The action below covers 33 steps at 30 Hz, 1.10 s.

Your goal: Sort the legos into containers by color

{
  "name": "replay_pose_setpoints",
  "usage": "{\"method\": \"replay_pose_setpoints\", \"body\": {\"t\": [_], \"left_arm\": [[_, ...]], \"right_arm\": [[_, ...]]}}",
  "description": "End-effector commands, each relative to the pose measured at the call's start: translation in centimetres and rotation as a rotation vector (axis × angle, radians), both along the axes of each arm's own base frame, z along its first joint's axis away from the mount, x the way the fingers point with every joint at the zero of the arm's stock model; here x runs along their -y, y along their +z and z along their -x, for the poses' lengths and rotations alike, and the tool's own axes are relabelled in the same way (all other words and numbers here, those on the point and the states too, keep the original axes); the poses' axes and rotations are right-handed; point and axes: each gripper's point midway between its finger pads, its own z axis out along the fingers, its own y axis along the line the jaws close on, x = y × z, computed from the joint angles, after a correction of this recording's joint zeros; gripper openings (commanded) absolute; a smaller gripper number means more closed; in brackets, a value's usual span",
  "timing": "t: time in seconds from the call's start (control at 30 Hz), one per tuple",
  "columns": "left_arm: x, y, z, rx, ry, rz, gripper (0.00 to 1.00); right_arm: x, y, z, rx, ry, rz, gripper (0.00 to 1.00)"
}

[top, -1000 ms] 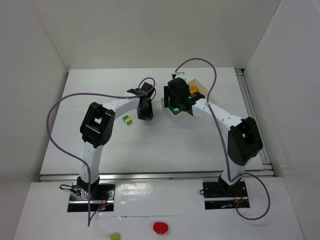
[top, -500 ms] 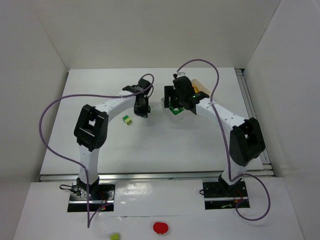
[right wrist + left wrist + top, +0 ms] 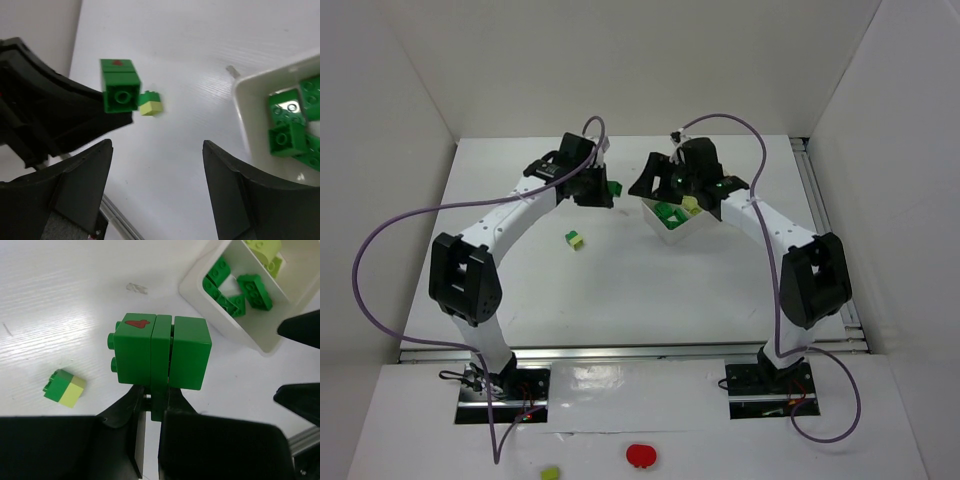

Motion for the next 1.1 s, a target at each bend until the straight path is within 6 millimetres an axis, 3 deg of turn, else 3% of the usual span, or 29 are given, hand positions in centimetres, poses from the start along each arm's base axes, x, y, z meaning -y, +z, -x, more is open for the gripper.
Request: {"method": "replay_pose_setpoints", "body": {"t": [0.0,0.4,0.5,0.6,0.7,0.8,0.97,1.07], "left_arm": [[1.4,0.6,0.3,0.018,-0.097,0.056,0.00],[1.8,1.7,0.8,0.042,-0.118,0.087,0.00],[1.8,1.8,0.8,0.050,-0.118,0.090,0.00],[1.7,1.5,1.0,0.042,-0.118,0.087,0.00],[1.4,1.5,0.8,0.038,-0.102,0.092,0.00],[0.9,1.5,0.5,0.039,-0.091,0.092,0.00],[0.7,1.5,0.4,0.040,-0.096,0.094,0.00],[0.5,1.9,0.2,0.047,-0.094,0.103,0.00]], "right_arm": [[-3.0,4.7,-0.3,0.098,0.085,-0.130,0.80],[-6.2,4.3,-1.2,0.076,0.151,-0.186,0.82],[-7.1,3.0,-1.0,0.027,0.181,-0.177,0.76],[-7.6,2.9,-0.5,0.027,0.197,-0.190,0.57],[-7.1,2.8,-0.4,0.028,0.173,-0.179,0.35],[-5.9,3.7,-0.1,0.056,0.140,-0.179,0.24],[-2.6,3.4,-0.7,0.069,0.046,-0.158,0.21],[-2.0,3.3,-0.8,0.075,0.039,-0.152,0.21]]}}
